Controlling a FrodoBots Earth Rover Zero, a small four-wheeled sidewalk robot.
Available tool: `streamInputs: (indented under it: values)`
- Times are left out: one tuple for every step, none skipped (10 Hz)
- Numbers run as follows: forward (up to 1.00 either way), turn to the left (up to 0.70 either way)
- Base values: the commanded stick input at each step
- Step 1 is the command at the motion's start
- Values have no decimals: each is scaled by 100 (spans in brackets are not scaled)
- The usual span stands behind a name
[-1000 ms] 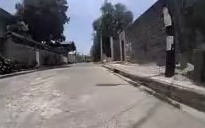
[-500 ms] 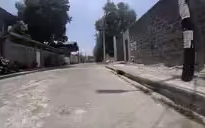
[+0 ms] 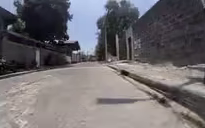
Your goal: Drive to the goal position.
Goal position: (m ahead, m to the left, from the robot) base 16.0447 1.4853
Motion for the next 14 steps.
streamInputs:
  values:
    - [95,0]
    - [83,0]
    - [100,0]
    - [100,0]
    - [100,0]
    - [100,0]
    - [100,0]
    - [100,0]
    - [100,0]
    - [100,0]
    - [100,0]
    - [100,0]
    - [100,0]
    - [100,-1]
